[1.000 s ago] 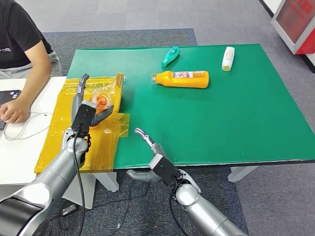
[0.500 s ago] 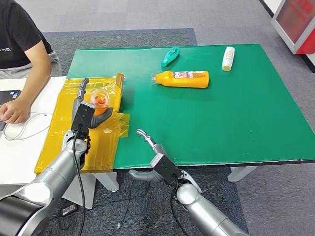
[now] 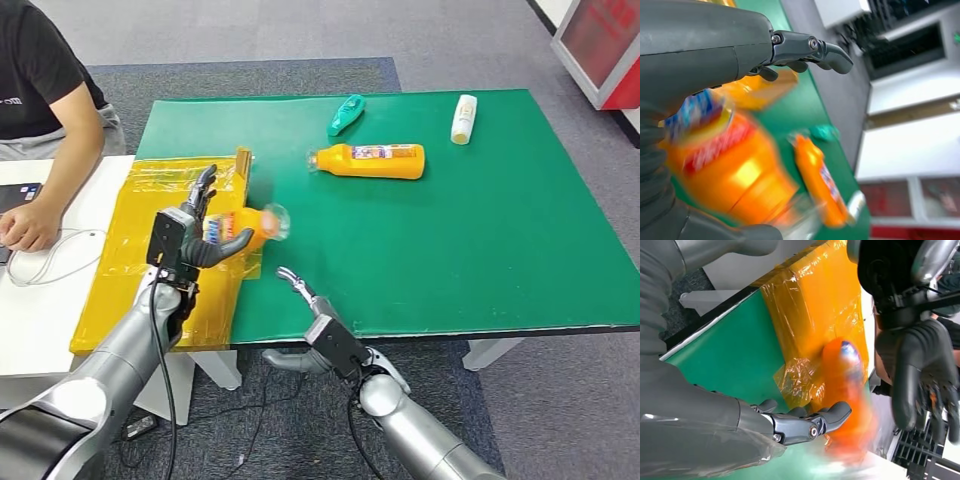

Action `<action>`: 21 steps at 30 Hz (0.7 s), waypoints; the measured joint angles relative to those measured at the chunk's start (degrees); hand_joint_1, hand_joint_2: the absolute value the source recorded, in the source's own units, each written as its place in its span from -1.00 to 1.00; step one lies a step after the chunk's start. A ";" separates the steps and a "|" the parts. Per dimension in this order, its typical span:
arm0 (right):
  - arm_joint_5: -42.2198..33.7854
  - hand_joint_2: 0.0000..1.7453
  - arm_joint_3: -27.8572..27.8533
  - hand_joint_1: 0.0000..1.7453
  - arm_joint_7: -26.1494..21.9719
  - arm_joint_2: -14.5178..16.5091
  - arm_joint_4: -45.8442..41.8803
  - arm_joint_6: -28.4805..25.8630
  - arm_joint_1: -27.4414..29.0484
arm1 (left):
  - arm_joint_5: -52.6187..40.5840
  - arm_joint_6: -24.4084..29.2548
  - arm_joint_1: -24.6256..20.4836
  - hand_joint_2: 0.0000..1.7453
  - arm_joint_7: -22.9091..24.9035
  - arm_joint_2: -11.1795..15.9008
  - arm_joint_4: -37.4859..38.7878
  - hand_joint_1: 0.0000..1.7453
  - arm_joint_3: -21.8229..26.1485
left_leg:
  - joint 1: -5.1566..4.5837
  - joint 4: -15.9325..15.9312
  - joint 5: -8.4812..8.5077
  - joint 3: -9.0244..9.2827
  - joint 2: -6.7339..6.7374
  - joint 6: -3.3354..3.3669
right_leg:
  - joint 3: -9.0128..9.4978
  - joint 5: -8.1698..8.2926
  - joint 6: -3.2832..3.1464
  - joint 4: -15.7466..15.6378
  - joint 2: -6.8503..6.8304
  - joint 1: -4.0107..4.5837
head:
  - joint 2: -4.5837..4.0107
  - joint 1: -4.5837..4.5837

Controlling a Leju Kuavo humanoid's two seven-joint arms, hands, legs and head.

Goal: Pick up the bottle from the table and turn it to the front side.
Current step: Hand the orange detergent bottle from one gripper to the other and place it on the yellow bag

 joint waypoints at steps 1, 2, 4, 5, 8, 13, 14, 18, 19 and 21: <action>0.09 1.00 -0.01 -1.00 -0.02 0.00 0.00 0.07 0.00 | 0.09 -0.56 0.34 1.00 -0.02 -0.04 -1.12 -1.00 -0.20 | 0.00 0.00 0.00 0.00 0.00 0.00 | 0.00 0.00 0.00 0.00 0.00 0.00 | 0.00 -0.01; 0.15 1.00 -0.03 -1.00 -0.03 0.00 0.00 0.11 0.00 | 0.11 -0.86 0.60 1.00 -0.02 -0.06 -2.07 -1.00 -0.43 | 0.00 0.00 0.00 0.00 0.00 0.00 | 0.00 0.00 0.00 0.00 0.00 0.00 | 0.00 -0.01; 0.26 1.00 -0.07 -1.00 -0.05 0.00 0.01 0.17 0.00 | -0.01 -1.19 1.00 1.00 -0.02 -0.08 -3.66 -1.00 -0.86 | 0.00 0.00 0.00 0.00 0.00 0.00 | 0.00 0.00 0.00 0.00 0.00 0.00 | 0.00 -0.01; 0.28 1.00 -0.10 -1.00 -0.06 0.00 0.01 0.21 0.00 | -0.12 -1.27 1.16 1.00 -0.02 -0.08 -4.29 -1.00 -1.06 | 0.00 0.00 0.00 0.00 0.00 0.00 | 0.00 0.00 0.00 0.00 0.00 0.00 | 0.00 -0.01; 0.37 1.00 -0.33 -1.00 -0.06 0.00 0.02 0.38 -0.01 | -0.27 -1.16 1.44 1.00 -0.02 -0.07 -5.25 -1.00 -1.53 | 0.00 0.00 0.00 0.01 0.00 0.00 | 0.01 0.00 0.00 0.00 0.00 0.01 | 0.00 -0.01; 0.64 1.00 -0.80 -1.00 -0.06 0.00 0.02 0.53 -0.01 | 0.09 -0.69 1.49 1.00 -0.02 0.01 -5.34 -1.00 -1.79 | 0.00 0.00 0.01 0.01 0.00 0.00 | 0.01 0.00 0.00 0.01 0.00 0.01 | 0.00 0.00; 0.70 1.00 -0.87 -1.00 -0.06 0.00 0.02 0.53 -0.01 | 0.24 -0.71 1.49 1.00 -0.02 0.03 -5.34 -1.00 -1.79 | 0.00 0.00 0.01 0.00 0.00 0.00 | 0.01 0.00 0.00 0.00 0.00 0.00 | 0.00 -0.01; 0.91 1.00 -1.00 -1.00 -0.06 0.00 0.02 0.51 0.01 | 0.27 -0.42 1.65 1.00 -0.02 0.12 -5.63 -1.00 -1.79 | 0.00 0.00 0.01 0.00 0.00 0.00 | 0.01 0.00 0.00 0.00 0.00 0.00 | 0.00 -0.01; 0.96 1.00 -1.02 -1.00 -0.06 0.00 0.02 0.48 0.02 | 0.13 -0.10 1.76 1.00 -0.02 0.15 -5.91 -1.00 -1.80 | 0.00 0.00 0.01 0.00 0.00 0.00 | 0.01 0.00 0.00 0.00 0.00 0.00 | 0.00 -0.01; 1.05 1.00 -1.04 -1.00 -0.06 0.00 0.02 0.32 0.04 | -0.06 0.96 2.15 1.00 -0.02 0.22 -6.89 -1.00 -1.80 | 0.00 0.00 0.00 0.00 0.00 0.00 | 0.01 0.00 0.00 0.00 0.00 0.00 | 0.00 0.00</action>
